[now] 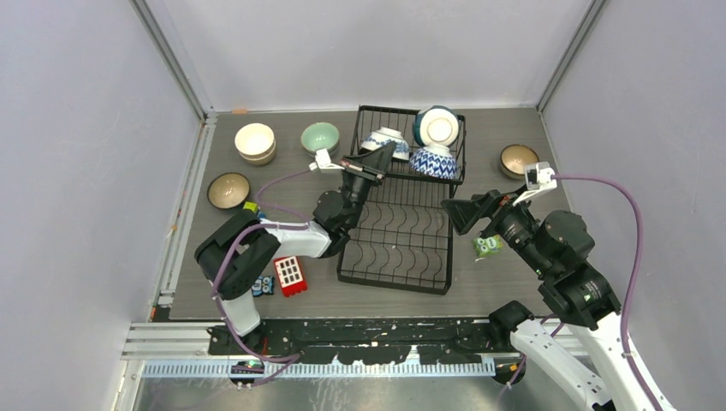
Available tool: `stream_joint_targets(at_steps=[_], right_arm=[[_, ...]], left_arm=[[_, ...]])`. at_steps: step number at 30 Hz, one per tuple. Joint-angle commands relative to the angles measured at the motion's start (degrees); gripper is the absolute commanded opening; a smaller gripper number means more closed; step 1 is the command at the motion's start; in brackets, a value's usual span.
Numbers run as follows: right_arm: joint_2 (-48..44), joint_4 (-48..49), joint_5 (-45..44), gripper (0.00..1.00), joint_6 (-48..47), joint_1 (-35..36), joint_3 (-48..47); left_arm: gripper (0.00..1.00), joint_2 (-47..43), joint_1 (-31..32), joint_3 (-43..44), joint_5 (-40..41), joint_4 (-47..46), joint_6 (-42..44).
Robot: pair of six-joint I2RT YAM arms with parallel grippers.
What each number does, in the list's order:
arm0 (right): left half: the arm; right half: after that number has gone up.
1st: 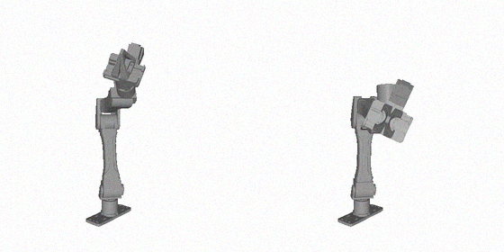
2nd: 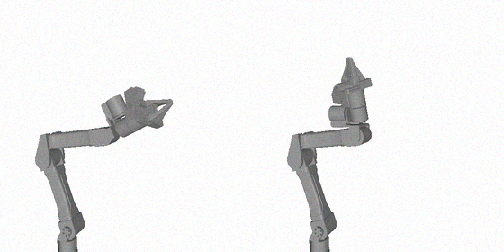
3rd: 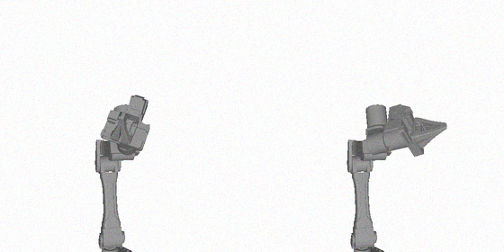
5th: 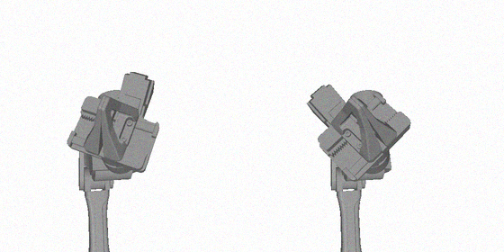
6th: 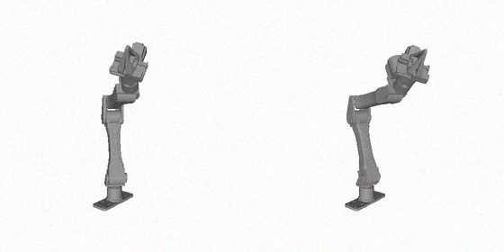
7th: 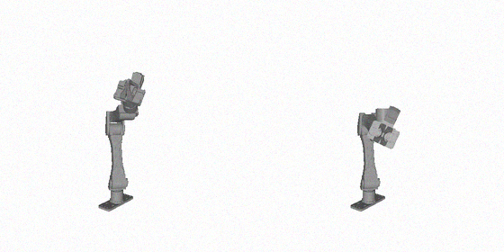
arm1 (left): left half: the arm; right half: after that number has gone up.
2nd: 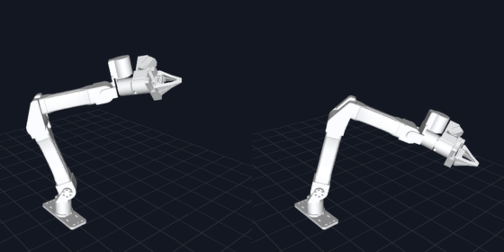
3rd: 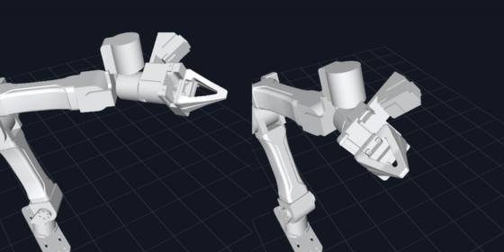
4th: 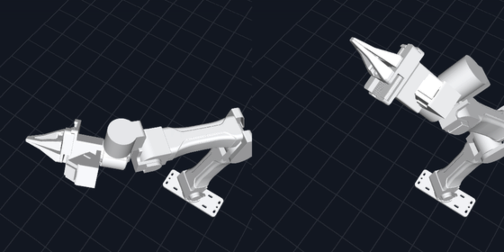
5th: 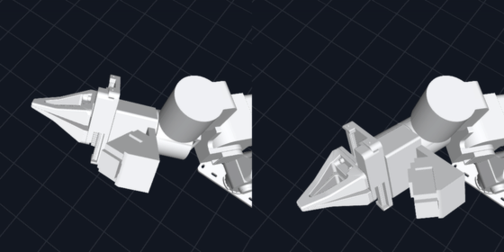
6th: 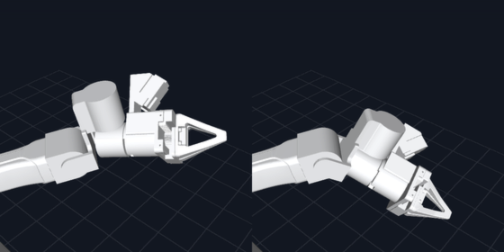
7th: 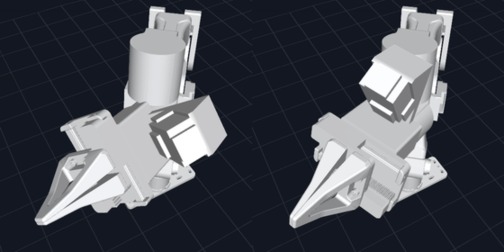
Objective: Unload the bowls from the dish rack
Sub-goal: Pick up the bowl from the dish rack.
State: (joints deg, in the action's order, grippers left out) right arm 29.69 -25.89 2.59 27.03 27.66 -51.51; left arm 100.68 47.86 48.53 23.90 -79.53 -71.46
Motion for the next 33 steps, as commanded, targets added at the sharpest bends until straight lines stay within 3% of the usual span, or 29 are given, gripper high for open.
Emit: stream_joint_targets(at_steps=[1,33], right_arm=[[-0.8,1.0,-0.5,1.00,-0.9,0.4,-0.7],[-0.6,0.4,0.5,1.00,-0.3,0.3,-3.0]], left_arm=[[0.00,-4.0,-0.5,1.5,-1.7,-2.5,2.5],[0.00,-12.0,-1.9,2.0,-4.0,-1.2,4.2]])
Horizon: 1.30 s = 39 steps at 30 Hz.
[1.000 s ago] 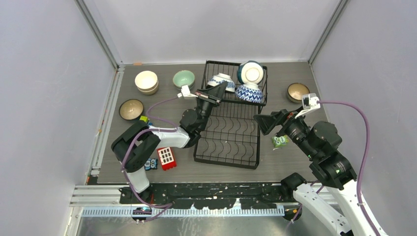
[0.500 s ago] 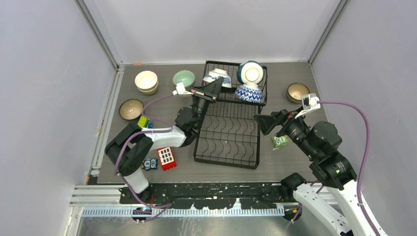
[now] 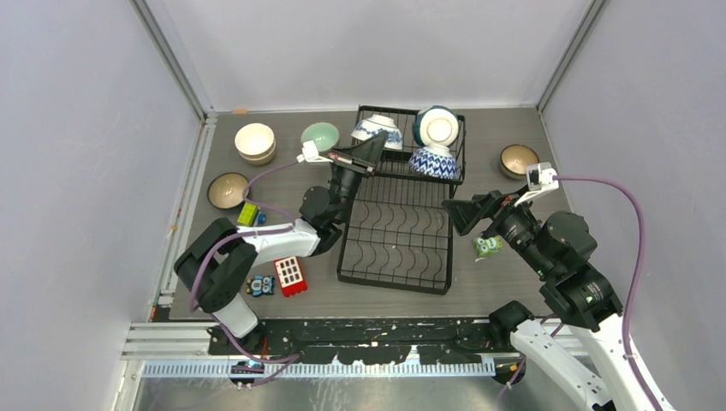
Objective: Unload the bowls from the dish rack
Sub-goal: Pick up the bowl from the dish rack, then place the bowl at the center of the board.
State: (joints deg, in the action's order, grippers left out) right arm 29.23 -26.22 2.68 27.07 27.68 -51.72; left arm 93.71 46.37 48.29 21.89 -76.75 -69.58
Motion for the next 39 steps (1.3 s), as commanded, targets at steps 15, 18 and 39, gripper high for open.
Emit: stream_joint_targets(at_steps=[15,18,39], right_arm=[[3.8,2.2,3.3,1.00,0.5,0.4,-7.4],[4.9,3.6,4.4,1.00,1.7,0.4,-8.7],[34.6,-16.6,9.2,0.95,-0.8,13.8,-41.9]], left_arm=[[0.00,-28.1,-0.4,0.1,-10.9,27.2,14.4],[0.00,-35.6,-0.4,-0.6,-12.5,38.6,19.5],[0.00,-58.6,-0.3,9.0,-19.7,111.9,60.4]])
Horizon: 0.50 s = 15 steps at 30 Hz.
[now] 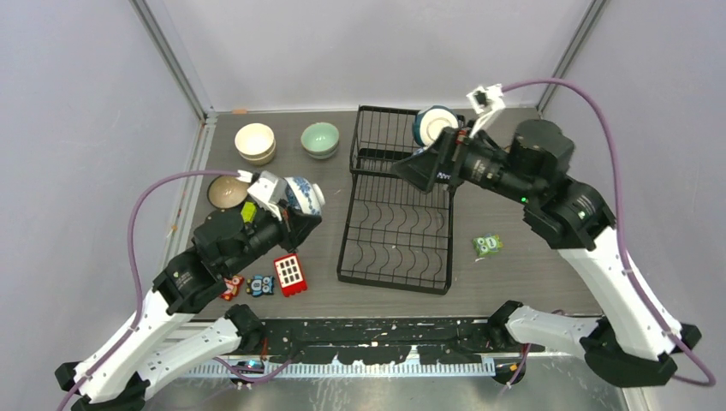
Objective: Unload the bowls from the dish rack
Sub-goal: Place the bowl at the center of the board.
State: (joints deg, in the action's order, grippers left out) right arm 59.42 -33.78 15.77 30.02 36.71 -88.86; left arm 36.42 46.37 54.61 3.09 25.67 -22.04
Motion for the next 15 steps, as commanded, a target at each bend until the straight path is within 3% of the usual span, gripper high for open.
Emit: stream_joint_targets(at_steps=[1,15], right_arm=[[6.1,-10.5,-5.8,0.95,-4.3,6.6,-6.2],[25.7,-23.2,-11.4,0.95,-7.0,14.7,-24.8]], left_arm=[[0.00,-1.4,-0.3,2.9,-1.3,11.0,14.8],[0.00,-3.7,-0.3,4.4,-16.9,23.0,43.7]])
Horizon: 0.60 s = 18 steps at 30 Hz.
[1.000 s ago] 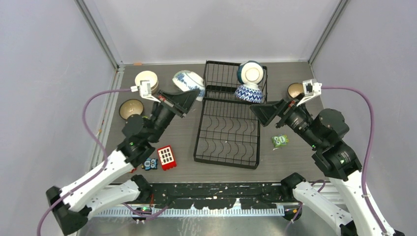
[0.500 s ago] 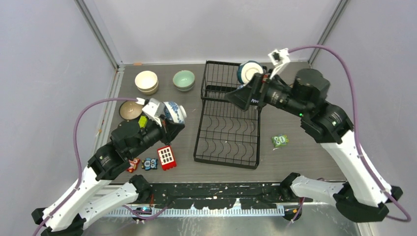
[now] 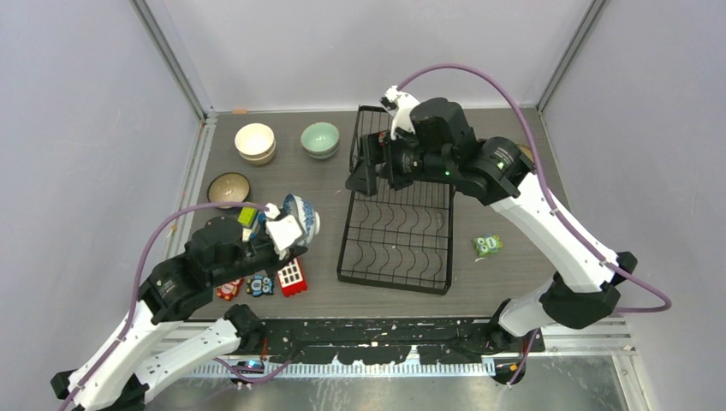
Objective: Unload the bowls from the dish rack
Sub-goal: Place the bowl at the center of the board.
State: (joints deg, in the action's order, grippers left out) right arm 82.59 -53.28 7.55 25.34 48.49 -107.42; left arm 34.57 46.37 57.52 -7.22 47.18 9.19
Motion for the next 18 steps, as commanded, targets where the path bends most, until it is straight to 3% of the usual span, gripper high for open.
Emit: stream_joint_targets(at_steps=[1,9,18], right_arm=[[3.7,-4.6,-4.0,0.95,-2.5,3.6,-7.4],[11.0,-11.4,-13.3,0.94,-4.3,9.1,-15.3],[12.9,-12.6,-15.6,0.94,-5.0,12.4,-14.5]], left_arm=[[0.00,-2.4,-0.3,1.1,-7.2,1.8,14.5],[0.00,-5.0,-0.3,-1.8,-5.3,5.5,31.4],[0.00,-6.3,0.4,-4.5,-2.8,7.5,45.0]])
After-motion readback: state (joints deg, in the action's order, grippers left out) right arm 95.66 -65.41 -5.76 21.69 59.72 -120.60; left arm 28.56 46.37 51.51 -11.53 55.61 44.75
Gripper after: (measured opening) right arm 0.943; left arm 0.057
